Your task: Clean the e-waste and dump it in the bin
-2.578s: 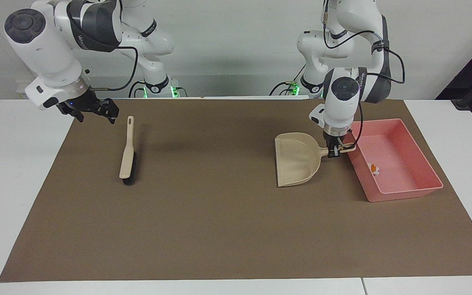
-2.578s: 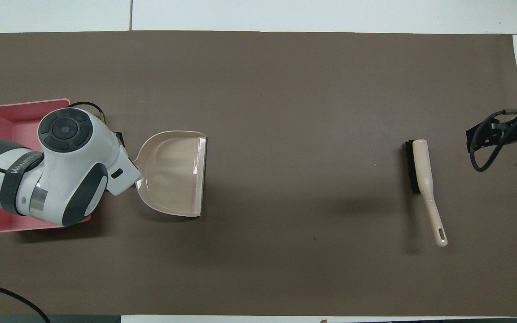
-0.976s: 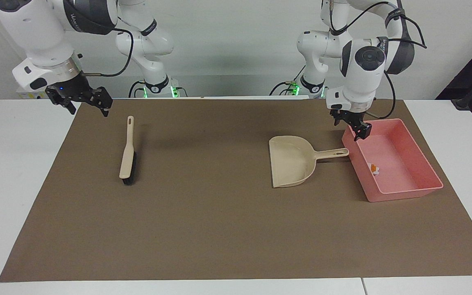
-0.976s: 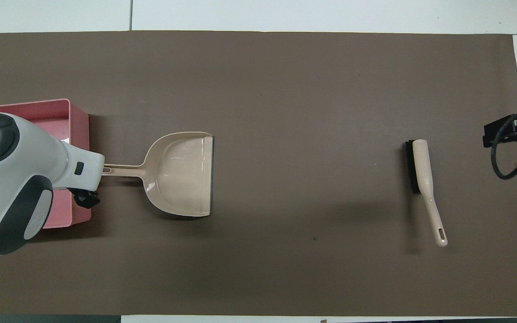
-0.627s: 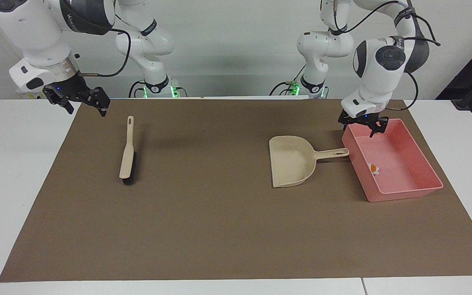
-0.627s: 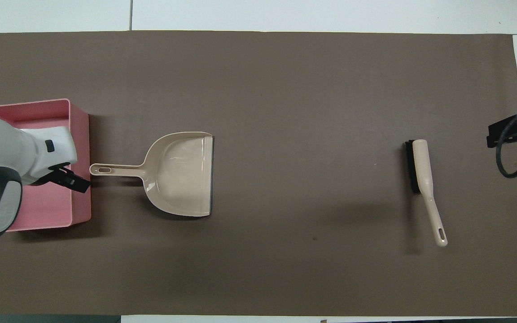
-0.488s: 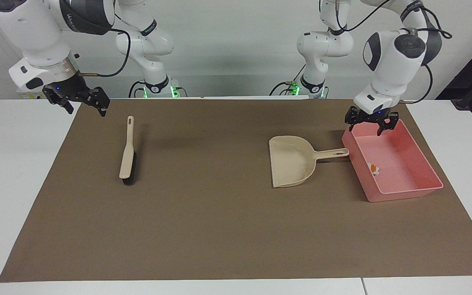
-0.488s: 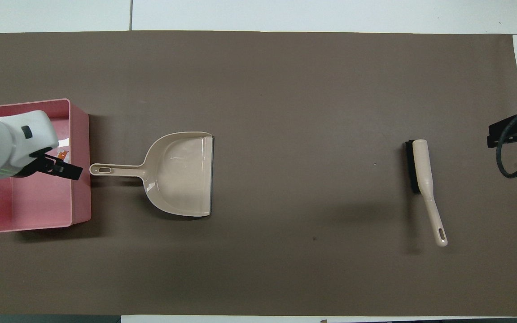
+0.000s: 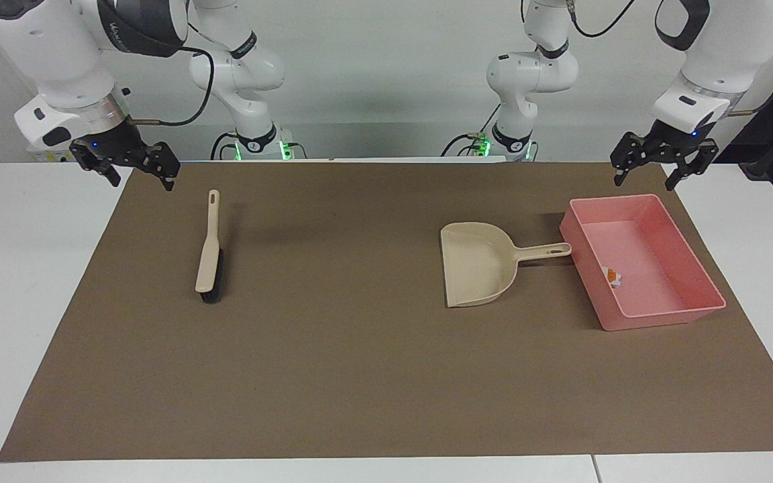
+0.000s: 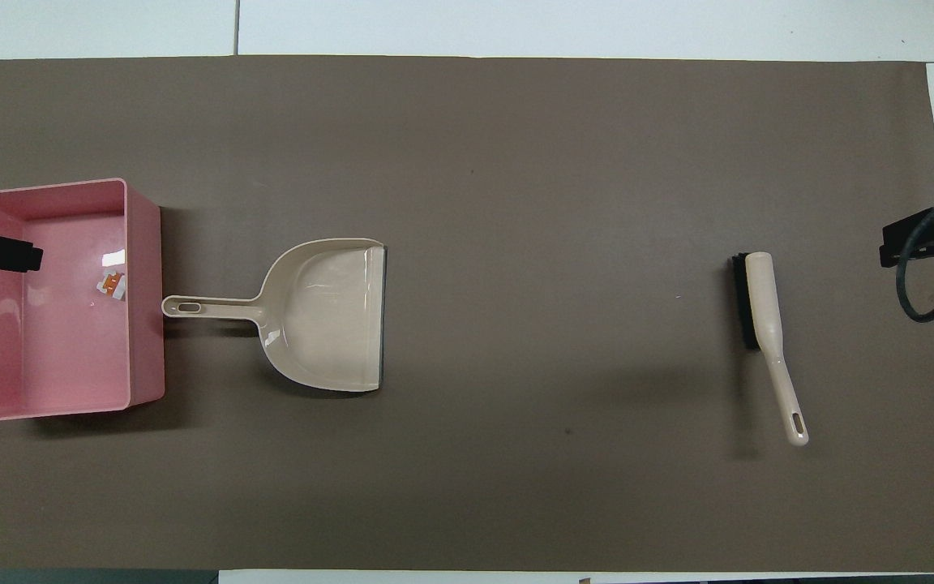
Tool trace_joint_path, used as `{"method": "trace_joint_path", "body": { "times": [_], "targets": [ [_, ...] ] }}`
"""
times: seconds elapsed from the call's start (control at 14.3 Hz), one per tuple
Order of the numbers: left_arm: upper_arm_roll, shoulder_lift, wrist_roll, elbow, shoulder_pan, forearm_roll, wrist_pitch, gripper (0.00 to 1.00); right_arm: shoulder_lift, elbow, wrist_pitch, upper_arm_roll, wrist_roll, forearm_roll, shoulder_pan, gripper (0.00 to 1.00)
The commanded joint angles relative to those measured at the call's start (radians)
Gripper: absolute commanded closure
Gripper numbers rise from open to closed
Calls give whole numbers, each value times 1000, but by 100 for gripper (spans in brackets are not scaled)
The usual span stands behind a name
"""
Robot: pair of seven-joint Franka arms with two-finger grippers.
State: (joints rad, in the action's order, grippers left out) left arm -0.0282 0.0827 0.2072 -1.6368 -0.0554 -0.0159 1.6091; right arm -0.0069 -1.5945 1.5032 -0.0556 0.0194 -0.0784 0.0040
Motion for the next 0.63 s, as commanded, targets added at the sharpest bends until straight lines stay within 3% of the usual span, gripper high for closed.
{"method": "trace_joint_path", "body": {
  "times": [0.0,0.56],
  "targets": [
    [2,-86,-35,155,9,17,-125,2,-16,-12,-4,5,7,16,-12,1],
    [1,-52,-83,126,48,17,-144,2,-16,-12,-4,5,7,17,-12,1]
  ]
}}
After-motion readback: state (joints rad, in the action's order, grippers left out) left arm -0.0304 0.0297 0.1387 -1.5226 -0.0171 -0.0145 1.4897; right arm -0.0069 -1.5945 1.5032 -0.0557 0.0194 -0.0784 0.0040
